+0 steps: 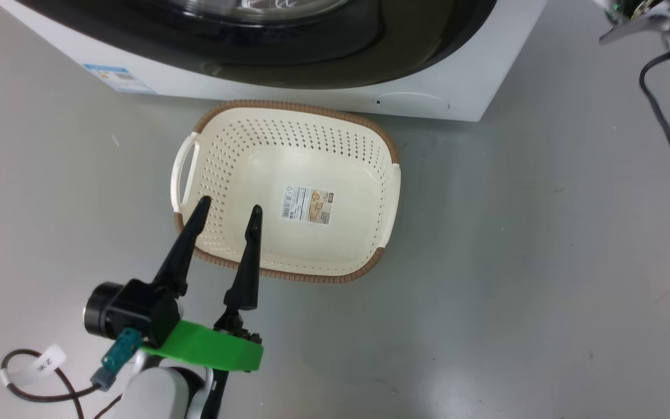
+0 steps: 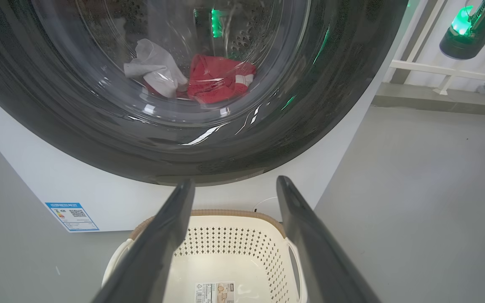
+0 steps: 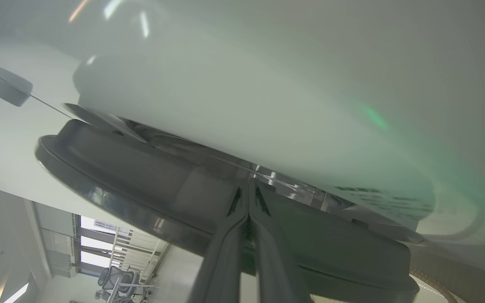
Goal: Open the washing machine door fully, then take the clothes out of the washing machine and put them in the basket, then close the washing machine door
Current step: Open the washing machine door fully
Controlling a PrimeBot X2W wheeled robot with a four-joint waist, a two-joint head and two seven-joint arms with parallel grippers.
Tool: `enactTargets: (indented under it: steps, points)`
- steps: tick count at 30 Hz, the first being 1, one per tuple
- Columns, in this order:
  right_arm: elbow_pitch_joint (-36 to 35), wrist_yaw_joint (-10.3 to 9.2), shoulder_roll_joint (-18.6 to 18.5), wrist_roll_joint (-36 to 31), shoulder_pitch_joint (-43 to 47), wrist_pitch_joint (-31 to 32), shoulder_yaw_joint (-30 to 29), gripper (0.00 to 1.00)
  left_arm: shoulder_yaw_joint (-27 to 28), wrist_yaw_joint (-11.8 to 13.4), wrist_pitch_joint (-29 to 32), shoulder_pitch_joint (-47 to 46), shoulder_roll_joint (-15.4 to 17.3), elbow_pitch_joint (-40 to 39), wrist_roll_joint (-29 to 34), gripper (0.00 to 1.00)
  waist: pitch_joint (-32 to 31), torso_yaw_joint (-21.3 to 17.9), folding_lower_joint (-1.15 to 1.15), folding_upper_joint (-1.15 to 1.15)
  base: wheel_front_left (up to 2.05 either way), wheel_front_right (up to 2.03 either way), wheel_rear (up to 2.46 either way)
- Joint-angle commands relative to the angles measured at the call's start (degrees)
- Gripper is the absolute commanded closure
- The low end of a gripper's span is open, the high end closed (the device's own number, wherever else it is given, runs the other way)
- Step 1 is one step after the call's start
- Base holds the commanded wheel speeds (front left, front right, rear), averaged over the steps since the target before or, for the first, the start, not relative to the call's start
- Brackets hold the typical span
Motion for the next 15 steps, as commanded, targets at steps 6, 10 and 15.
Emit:
enactTargets:
  steps: [6, 10, 15]
  points:
    - [0.66, 0.03, 2.06, 0.84, -2.76, 3.46, -1.62, 1.00, 0.54, 0.70, -0.69, -1.27, 0.73, -2.27, -0.99, 0.00, 1.94, 0.84, 0.00, 0.00, 0.00, 0.00, 0.00]
    - [1.56, 0.03, 2.63, 0.96, -3.28, 5.71, -2.21, 1.00, 0.21, 0.74, -0.69, -1.39, 0.73, -2.56, -1.17, 0.00, 2.28, 1.18, 0.00, 0.00, 0.00, 0.00, 0.00]
    - [1.33, 0.03, 3.75, 1.57, -2.83, 8.29, -3.28, 1.00, -0.12, 0.78, -0.69, -1.41, 0.73, -2.83, -1.36, 0.00, 2.15, 1.26, 0.00, 0.00, 0.00, 0.00, 0.00]
